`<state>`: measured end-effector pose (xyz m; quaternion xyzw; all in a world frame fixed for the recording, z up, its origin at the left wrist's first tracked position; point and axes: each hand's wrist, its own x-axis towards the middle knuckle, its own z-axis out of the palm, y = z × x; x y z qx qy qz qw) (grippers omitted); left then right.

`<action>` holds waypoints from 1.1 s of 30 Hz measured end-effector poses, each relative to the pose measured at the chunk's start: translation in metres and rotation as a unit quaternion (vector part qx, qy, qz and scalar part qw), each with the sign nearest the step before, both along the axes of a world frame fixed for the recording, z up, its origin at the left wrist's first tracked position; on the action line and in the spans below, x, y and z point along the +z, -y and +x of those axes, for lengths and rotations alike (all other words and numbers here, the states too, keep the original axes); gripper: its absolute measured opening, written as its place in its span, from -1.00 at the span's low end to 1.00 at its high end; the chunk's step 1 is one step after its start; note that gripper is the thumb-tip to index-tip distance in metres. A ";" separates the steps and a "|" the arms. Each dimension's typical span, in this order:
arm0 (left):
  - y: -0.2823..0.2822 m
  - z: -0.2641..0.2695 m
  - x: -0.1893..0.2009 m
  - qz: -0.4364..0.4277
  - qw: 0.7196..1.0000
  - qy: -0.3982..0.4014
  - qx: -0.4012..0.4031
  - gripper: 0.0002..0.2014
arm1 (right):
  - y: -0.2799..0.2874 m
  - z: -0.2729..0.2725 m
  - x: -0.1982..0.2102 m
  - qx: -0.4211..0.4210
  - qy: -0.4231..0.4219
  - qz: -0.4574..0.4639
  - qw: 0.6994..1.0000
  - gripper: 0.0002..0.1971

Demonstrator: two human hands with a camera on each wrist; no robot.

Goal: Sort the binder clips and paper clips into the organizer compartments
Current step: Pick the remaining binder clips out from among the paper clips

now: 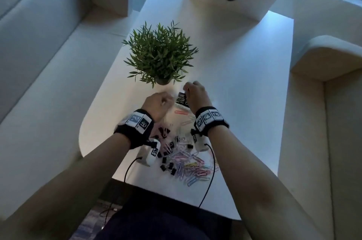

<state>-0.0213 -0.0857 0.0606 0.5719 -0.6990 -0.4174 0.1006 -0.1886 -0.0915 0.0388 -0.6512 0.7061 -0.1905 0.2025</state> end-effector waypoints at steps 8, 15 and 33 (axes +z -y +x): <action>-0.081 0.066 -0.045 0.017 0.988 0.126 -0.086 -0.81 | -0.048 0.010 -0.005 0.004 -0.043 -0.113 0.993 -0.80; -0.096 0.054 -0.058 -0.067 0.991 0.058 -0.103 -0.59 | -0.112 0.057 -0.044 0.068 0.037 0.063 0.995 -0.78; -0.068 0.067 -0.058 0.037 0.998 -0.010 -0.042 -0.73 | -0.136 0.028 -0.050 -0.004 0.098 0.020 0.995 -0.94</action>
